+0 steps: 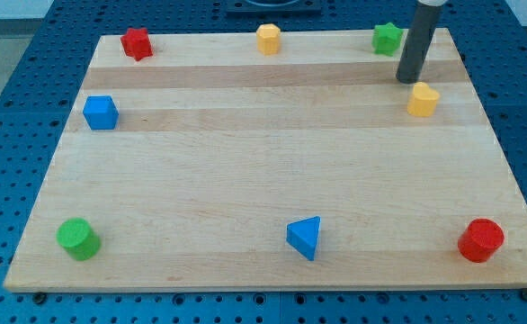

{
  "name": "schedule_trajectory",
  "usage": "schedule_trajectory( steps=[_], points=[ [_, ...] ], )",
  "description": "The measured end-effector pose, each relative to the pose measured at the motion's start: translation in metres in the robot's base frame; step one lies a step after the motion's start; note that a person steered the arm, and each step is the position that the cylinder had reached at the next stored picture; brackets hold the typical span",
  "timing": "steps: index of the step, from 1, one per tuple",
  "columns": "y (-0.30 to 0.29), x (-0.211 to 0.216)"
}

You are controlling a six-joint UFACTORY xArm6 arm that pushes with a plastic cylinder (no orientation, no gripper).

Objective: Slightly push the green star to the top side of the board

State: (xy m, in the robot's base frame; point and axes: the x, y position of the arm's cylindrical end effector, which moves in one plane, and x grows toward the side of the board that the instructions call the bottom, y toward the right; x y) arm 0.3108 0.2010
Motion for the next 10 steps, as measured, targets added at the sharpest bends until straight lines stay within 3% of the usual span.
schedule_trajectory(
  steps=[3,6,9,10],
  points=[
    [0.0,0.049],
    [-0.085,0.021],
    [-0.09,0.02],
    [-0.063,0.011]
  ],
)
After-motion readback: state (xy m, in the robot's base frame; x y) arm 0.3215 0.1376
